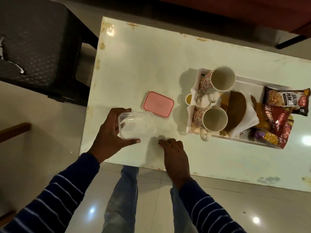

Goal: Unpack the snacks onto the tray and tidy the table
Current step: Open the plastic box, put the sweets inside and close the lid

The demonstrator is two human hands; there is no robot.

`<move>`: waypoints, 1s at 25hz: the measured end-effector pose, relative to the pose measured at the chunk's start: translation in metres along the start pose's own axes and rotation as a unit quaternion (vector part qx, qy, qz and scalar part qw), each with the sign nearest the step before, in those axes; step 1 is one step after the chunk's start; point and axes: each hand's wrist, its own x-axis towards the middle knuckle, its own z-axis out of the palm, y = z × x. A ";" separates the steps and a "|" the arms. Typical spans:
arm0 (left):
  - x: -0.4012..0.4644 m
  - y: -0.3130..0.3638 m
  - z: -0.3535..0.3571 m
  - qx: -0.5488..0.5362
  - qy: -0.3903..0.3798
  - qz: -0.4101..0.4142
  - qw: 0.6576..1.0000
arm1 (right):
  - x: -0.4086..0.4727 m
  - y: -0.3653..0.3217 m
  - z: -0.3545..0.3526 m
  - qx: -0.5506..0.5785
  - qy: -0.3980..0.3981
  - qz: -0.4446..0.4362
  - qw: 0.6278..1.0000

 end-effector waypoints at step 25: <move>-0.020 0.051 0.092 0.130 -0.130 -0.014 0.983 | -0.079 0.098 -0.125 0.194 0.314 0.056 0.928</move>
